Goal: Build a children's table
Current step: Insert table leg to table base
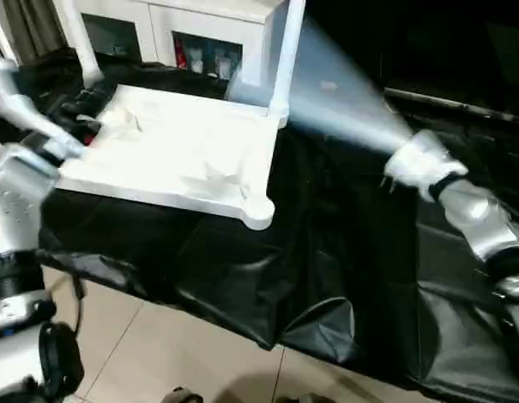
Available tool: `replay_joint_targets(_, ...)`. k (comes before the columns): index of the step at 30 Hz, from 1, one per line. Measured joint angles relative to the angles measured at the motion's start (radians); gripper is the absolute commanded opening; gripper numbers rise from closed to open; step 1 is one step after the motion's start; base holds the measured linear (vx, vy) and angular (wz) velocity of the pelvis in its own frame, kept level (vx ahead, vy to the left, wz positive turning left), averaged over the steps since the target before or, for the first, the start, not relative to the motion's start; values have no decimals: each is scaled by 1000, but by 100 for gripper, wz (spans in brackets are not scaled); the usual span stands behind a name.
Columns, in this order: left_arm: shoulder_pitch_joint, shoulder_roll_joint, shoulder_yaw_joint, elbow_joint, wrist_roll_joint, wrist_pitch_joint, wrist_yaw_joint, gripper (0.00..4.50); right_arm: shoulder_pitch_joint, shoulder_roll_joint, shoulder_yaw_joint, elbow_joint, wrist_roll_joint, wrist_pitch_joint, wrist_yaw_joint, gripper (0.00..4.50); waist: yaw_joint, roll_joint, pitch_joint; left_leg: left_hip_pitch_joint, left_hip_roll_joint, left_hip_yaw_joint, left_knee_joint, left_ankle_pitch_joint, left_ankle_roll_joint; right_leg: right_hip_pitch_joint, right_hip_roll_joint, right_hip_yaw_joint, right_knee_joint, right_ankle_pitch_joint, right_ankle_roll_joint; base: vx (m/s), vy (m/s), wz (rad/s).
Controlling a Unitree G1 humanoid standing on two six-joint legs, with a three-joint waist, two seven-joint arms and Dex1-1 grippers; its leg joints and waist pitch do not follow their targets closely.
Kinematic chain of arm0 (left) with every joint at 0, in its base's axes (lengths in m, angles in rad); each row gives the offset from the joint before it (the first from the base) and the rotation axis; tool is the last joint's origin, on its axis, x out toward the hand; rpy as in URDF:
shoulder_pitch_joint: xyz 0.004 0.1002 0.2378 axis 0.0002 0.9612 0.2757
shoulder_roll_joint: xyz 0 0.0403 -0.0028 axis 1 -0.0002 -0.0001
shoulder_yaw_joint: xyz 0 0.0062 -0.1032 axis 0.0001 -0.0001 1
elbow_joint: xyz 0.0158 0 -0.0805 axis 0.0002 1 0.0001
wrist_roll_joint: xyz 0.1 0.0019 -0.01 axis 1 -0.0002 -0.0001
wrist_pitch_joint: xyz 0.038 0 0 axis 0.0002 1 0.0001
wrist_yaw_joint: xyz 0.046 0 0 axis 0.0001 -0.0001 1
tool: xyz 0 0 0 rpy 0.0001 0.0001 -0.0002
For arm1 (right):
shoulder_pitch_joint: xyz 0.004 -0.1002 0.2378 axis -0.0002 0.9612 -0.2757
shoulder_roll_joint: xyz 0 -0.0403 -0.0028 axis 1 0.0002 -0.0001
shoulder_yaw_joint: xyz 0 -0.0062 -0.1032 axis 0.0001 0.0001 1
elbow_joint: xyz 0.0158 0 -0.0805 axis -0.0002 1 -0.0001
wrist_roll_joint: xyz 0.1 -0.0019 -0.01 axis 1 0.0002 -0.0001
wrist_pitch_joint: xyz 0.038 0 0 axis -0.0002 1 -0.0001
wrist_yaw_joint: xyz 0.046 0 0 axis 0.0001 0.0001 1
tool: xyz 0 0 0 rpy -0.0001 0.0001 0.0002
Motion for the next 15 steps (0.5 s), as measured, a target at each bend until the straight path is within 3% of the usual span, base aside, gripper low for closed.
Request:
replay_joint_targets(2, 37, -22, -82, -29, 100, -19, 62, 243, 13, 35, -48, -77, 96, 77, 30, 186, 5, 0, 0, -1, 0, 0, 0, 0, 0, 0, 0, -1, 0, 0, 0, 0, 0, 0)
replay_joint_targets(5, 110, -112, -178, -132, 181, -38, 145, 243, 81, 77, -58, -225, 166, 144, 53, 186, 18, 1, 0, 0, 2, 0, 0, 0, 0, 1, -1, 0, -1, 0, 0, 0, 0, 0)
replay_joint_targets(8, 184, -190, -273, -194, 299, -114, 267, 243, 235, 122, -46, -452, 178, 223, 22, 186, 33, 3, -2, 0, 1, 0, -1, 0, 0, 2, 0, -1, -3, -1, 1, 0, 0, 0)
replay_joint_targets(11, 233, -234, -298, -200, 370, -155, 364, 243, 365, 156, -11, -596, 171, 291, -21, 186, 30, 6, -1, -1, 0, 0, -3, 0, 0, 0, 0, -1, -4, -1, 2, 0, 0, 0)
replay_joint_targets(15, 283, -241, -314, -217, 406, -186, 389, 243, 504, 177, 14, -789, 155, 373, -63, 186, 32, 7, -2, 1, -2, 1, -4, 0, 2, 2, -3, 2, -5, -3, 9, 0, 0, 0)
